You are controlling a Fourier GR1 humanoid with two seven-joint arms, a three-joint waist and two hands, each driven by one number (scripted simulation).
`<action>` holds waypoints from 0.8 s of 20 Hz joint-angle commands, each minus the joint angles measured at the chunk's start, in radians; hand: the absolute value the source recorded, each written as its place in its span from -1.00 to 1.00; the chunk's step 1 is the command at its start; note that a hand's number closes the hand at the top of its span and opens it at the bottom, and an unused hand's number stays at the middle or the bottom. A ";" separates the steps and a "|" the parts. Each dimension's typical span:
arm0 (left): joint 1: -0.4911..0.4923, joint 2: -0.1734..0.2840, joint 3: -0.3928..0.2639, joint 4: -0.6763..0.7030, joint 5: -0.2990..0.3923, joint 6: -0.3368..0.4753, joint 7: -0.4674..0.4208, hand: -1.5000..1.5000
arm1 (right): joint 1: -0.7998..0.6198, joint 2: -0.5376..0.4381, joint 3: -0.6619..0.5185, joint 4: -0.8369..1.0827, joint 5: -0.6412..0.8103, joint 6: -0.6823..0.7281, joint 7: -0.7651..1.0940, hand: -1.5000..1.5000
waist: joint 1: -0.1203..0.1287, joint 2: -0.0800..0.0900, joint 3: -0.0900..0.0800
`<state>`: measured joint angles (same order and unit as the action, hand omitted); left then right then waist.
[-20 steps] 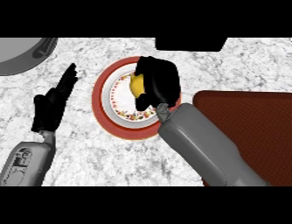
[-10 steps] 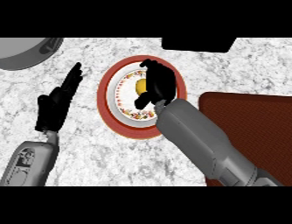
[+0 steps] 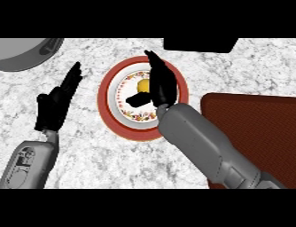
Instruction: Pick the lemon from the tray and place it in the plate
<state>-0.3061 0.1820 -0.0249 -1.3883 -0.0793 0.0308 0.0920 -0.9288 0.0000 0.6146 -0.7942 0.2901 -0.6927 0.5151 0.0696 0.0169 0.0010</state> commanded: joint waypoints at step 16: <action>0.055 -0.008 0.022 -0.037 -0.032 0.036 0.041 0.00 | 0.504 -0.293 -0.201 -0.613 -0.134 -0.074 -0.163 -1.00 | -0.083 -0.021 -0.001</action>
<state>-0.2539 0.1922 0.0191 -1.4012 -0.0883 0.0516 0.0940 -0.5558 -0.2005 0.4405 -1.2470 0.1820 -0.8287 0.3689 -0.0145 -0.0045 0.0002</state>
